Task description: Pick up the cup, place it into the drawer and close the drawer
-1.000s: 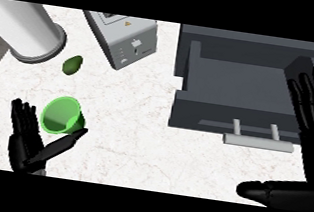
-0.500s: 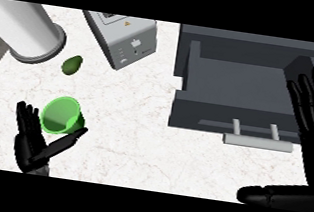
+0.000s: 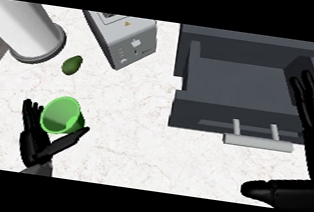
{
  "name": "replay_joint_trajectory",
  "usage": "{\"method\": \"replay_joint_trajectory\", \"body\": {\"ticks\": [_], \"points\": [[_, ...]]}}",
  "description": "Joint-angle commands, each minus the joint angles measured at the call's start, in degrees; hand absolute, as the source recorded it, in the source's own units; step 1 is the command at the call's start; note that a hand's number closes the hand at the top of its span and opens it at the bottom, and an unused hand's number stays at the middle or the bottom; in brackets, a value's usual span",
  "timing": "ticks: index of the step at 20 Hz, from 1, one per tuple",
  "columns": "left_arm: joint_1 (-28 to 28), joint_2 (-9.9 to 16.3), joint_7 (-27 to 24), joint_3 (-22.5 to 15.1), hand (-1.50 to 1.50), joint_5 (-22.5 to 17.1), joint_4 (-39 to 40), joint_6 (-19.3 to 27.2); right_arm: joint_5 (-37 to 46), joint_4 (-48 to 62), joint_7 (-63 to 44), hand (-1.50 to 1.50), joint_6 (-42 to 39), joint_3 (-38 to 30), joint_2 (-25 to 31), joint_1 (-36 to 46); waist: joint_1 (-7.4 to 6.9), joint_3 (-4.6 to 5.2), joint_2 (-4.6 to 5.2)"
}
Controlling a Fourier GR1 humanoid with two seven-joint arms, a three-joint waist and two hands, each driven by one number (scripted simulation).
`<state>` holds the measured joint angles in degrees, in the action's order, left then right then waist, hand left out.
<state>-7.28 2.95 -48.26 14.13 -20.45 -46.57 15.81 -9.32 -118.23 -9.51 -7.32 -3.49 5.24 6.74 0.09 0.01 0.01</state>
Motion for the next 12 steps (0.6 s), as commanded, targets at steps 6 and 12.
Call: {"method": "replay_joint_trajectory", "body": {"ticks": [6, 12], "points": [[-5.9, -1.0, -5.8, 2.0, -1.5, -2.5, 10.7, -3.9, -1.6, 0.4, -2.8, -1.5, -0.1, -1.9, 1.4, 3.1, 0.09, 0.03, 0.06], [-7.8, 0.1, -6.9, 2.4, -1.5, -4.4, 12.2, -8.4, 0.0, -0.1, -1.6, -1.5, 0.4, -0.7, 0.3, 1.1, 0.09, 0.02, 0.02]]}}
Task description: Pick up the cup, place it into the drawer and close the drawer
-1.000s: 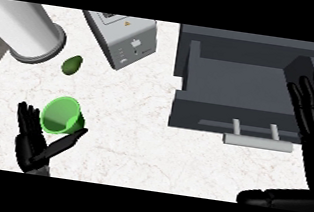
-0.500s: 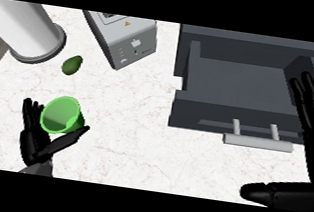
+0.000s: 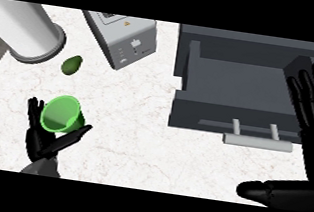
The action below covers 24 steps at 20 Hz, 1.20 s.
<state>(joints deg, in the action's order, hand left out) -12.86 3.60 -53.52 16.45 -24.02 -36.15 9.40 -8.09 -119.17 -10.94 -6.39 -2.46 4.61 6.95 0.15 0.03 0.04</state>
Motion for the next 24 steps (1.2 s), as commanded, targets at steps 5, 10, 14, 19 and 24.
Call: {"method": "replay_joint_trajectory", "body": {"ticks": [5, 10, 14, 19, 24], "points": [[-0.6, 0.6, -3.6, -0.2, -1.5, -2.1, 4.0, -11.8, -0.6, 0.4, -0.2, -1.5, 0.1, -0.7, 0.3, 2.0, 0.02, 0.02, 0.04], [-1.5, 1.0, -4.6, -1.1, 1.5, -1.9, 4.5, -15.2, -0.8, -1.5, -3.1, -1.5, 0.1, -0.6, 1.0, 1.6, -0.08, 0.0, -0.02], [-5.5, 2.3, -8.0, 0.2, 1.5, -1.6, 7.9, -13.1, -1.5, 0.4, -1.4, -1.5, -0.3, -1.0, 0.5, 1.3, 0.08, 0.01, 0.05], [-5.6, 1.2, -12.3, 0.7, 1.5, -0.3, 6.3, -7.6, -1.9, 0.9, 5.4, -1.5, -3.6, -2.2, 0.8, -4.2, 0.13, -0.02, 0.01], [-5.3, 3.7, -8.2, -6.6, 1.5, 5.3, 6.3, -18.7, -1.2, -1.4, -1.2, -1.5, -1.0, -1.3, 1.3, -0.6, 0.23, 0.02, -0.05]]}}
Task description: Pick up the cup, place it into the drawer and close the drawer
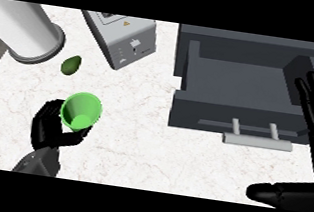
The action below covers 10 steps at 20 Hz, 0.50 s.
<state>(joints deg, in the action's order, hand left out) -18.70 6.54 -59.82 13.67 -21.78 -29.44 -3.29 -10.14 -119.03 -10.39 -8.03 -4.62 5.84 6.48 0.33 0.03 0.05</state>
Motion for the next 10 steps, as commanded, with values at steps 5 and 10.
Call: {"method": "replay_joint_trajectory", "body": {"ticks": [5, 10], "points": [[0.5, 3.4, -2.2, -4.9, 1.5, 3.4, -2.8, -11.4, 2.3, -1.5, -1.3, -1.5, 1.9, 2.3, -1.3, 0.8, -0.18, 0.01, -0.04], [-0.8, 2.0, 5.9, -7.9, 1.5, 2.1, -14.2, -11.8, 2.1, -1.6, -1.6, -1.5, 1.4, 1.5, -0.7, -0.6, -0.62, -0.06, -0.29]]}}
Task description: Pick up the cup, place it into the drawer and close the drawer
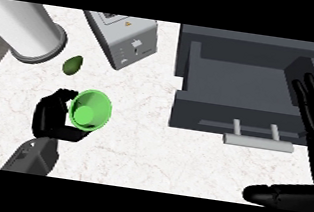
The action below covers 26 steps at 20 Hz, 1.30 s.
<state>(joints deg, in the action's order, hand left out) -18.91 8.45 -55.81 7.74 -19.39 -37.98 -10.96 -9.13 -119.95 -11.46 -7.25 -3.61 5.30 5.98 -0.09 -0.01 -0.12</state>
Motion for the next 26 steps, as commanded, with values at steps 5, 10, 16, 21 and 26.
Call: {"method": "replay_joint_trajectory", "body": {"ticks": [5, 10, 16, 21, 26], "points": [[4.1, -0.5, 13.5, -7.2, 1.5, 0.2, -24.0, -0.2, -0.1, -0.7, -0.4, -1.5, 0.3, 0.0, -0.4, -1.2, -0.72, -0.1, -0.33], [2.2, -3.2, 25.3, -10.0, 1.5, -0.8, -37.1, 5.2, -0.5, -0.2, 0.4, -1.5, -0.2, -0.9, 0.1, -1.0, -0.4, -0.06, -0.2], [-4.5, -5.0, 35.6, -10.0, 1.5, -1.2, -43.2, 11.4, -1.9, -0.7, -0.1, -1.5, -0.9, -1.9, 0.7, -1.6, 0.29, -0.02, 0.0], [-13.0, -5.6, 38.4, -9.3, 1.5, 1.7, -40.6, 15.1, 2.0, -0.3, 4.0, -1.5, -1.2, 0.9, -0.6, -3.3, 0.47, 0.0, 0.12], [-17.4, -6.7, 43.8, -10.9, 1.5, 5.3, -42.0, 19.5, -1.1, -0.8, 0.8, -1.5, -1.0, -1.9, 0.6, -1.5, 0.43, 0.0, 0.08]]}}
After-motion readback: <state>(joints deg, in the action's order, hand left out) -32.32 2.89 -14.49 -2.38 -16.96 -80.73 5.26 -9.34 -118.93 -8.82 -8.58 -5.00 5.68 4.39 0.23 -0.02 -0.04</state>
